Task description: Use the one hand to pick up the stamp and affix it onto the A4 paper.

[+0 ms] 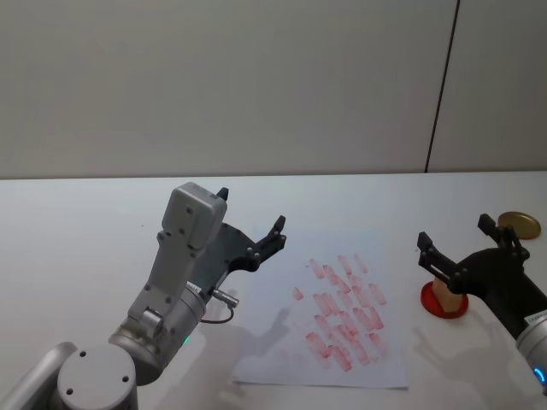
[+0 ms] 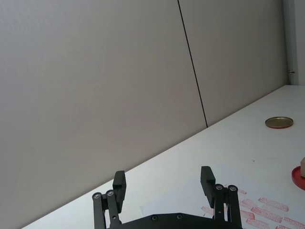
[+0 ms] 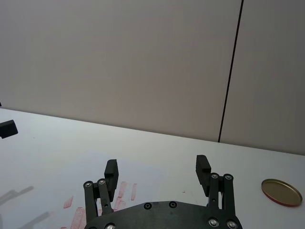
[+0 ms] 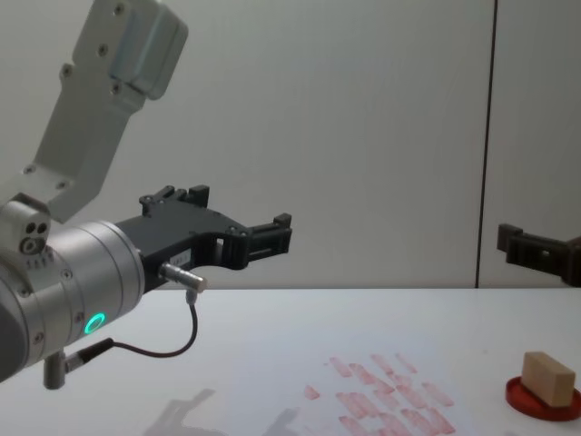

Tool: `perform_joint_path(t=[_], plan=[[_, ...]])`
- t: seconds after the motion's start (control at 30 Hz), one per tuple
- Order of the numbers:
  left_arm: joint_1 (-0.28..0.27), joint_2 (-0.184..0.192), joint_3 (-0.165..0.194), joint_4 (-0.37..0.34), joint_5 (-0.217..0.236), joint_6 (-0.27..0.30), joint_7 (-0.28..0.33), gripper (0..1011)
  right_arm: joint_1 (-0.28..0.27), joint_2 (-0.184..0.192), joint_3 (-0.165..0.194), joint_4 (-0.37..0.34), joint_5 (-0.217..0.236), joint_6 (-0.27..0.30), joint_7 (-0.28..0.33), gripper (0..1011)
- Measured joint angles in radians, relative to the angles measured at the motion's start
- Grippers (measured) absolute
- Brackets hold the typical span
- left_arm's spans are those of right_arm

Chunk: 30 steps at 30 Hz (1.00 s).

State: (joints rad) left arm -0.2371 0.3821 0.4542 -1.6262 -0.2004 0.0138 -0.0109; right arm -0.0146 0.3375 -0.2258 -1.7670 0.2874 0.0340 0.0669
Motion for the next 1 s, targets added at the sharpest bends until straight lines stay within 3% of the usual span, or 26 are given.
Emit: perform_joint_path(t=[1.0], plan=[[0.000,0.000,0.000,0.000,0.000,0.000,0.000,993,0.000,-0.004,0.000,0.001,-0.001,0.009,-0.007,1001]])
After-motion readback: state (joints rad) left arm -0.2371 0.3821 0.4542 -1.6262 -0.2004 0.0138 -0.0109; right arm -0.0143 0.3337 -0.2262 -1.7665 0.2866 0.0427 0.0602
